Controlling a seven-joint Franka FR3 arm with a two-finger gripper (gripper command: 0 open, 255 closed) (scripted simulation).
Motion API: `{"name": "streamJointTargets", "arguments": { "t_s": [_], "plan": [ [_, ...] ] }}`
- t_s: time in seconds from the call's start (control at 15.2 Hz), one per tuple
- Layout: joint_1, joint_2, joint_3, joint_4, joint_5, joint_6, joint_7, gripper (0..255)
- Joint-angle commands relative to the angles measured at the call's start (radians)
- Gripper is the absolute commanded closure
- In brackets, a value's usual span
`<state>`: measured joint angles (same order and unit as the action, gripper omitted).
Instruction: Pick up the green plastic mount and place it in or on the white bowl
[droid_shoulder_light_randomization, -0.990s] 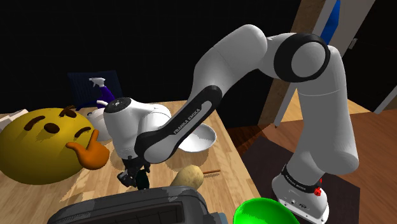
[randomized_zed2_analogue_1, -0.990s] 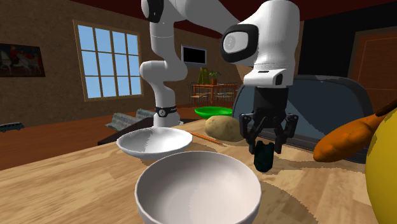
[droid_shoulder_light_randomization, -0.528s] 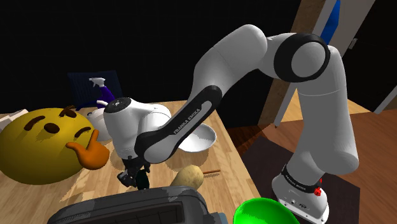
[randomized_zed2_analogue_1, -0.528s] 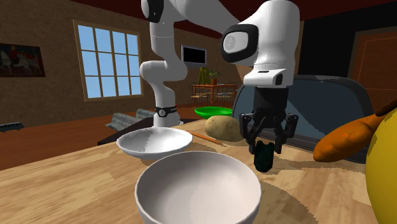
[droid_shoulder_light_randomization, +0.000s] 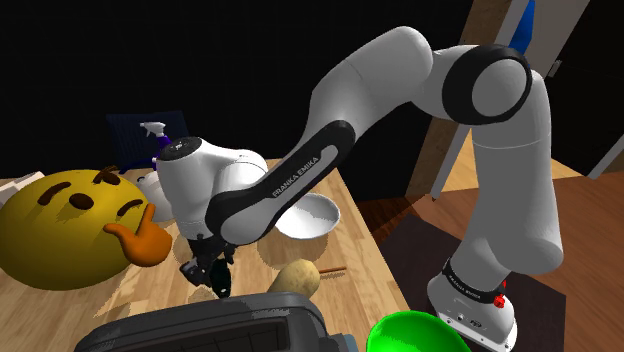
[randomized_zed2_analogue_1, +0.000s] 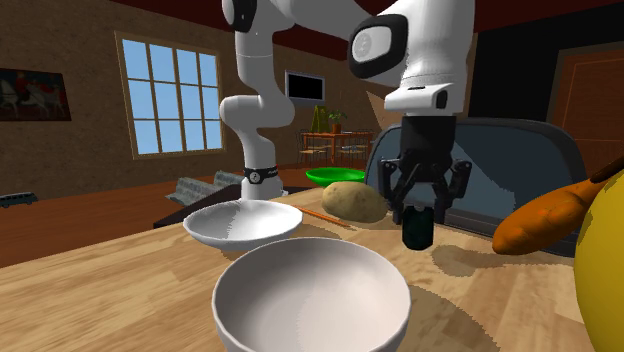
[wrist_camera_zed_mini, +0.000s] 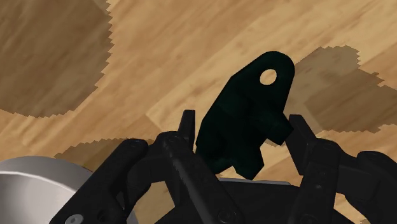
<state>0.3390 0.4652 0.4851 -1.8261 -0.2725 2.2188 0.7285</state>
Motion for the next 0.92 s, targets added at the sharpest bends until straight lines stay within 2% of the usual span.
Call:
{"name": "streamJointTargets", "arguments": {
  "t_s": [0.0, 0.86],
  "plan": [
    [-0.005, -0.018, 0.006, 0.003, 0.011, -0.020, -0.006, 255],
    [-0.023, -0.102, 0.034, 0.069, 0.065, -0.159, -0.041, 255]
  ]
}}
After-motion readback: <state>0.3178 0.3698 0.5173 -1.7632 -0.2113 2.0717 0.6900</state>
